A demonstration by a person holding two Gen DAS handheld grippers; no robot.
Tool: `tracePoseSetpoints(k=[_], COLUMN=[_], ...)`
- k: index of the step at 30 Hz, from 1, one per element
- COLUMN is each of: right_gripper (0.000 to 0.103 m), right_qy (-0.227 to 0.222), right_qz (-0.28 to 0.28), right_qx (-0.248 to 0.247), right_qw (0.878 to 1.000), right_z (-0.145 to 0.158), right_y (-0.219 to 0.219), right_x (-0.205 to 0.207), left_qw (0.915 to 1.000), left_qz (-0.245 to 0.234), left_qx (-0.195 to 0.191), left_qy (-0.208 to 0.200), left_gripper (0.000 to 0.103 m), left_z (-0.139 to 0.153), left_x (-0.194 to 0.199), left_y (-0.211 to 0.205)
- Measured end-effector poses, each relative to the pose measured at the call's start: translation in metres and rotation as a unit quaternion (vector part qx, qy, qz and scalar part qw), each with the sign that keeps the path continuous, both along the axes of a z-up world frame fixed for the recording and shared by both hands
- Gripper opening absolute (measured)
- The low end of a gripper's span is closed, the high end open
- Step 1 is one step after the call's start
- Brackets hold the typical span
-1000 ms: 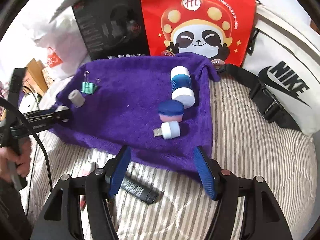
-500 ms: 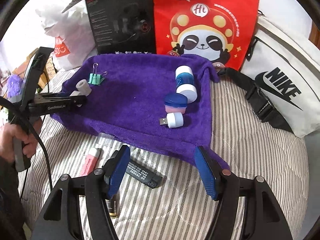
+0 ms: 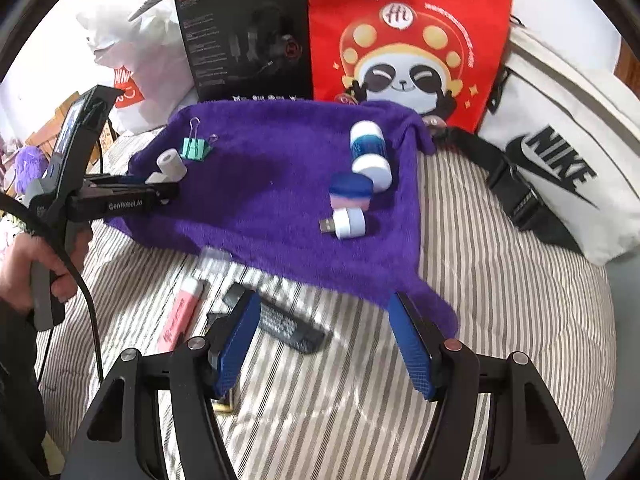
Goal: Organize rigid objects
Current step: 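Lower the charger plug beside the tape roll and open the left tool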
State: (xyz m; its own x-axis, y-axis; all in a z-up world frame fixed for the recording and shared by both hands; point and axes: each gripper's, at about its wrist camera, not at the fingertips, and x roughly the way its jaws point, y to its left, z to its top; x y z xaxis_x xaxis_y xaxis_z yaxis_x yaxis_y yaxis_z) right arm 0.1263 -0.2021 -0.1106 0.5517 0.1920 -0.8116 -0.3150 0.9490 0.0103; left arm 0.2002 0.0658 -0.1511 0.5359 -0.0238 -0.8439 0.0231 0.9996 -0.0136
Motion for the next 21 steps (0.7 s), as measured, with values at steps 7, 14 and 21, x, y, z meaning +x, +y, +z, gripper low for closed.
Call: tracePoseSetpoints(k=[7,14,21], right_gripper=[0.066,0.066,0.067], right_qy=[0.016,0.009,0.008], right_qz=[-0.017,-0.025,-0.043], right_qx=[0.02,0.027,0.03], right_qw=[1.0,0.999,0.999], right_z=[-0.006,-0.002,0.0], right_y=[-0.017,-0.025,-0.036], right_x=[-0.016,-0.029,-0.039], left_qw=[0.9998,0.9999,0.9991], left_qz=[0.009,0.006,-0.021], left_qx=[-0.007,-0.01,-0.021], left_qy=[0.015,-0.003,-0.03], left_gripper=[0.054,0.054,0.054], left_z=[0.001,0.027,0.047], left_x=[-0.01,-0.044,-0.089], left_y=[0.002,-0.002,-0.027])
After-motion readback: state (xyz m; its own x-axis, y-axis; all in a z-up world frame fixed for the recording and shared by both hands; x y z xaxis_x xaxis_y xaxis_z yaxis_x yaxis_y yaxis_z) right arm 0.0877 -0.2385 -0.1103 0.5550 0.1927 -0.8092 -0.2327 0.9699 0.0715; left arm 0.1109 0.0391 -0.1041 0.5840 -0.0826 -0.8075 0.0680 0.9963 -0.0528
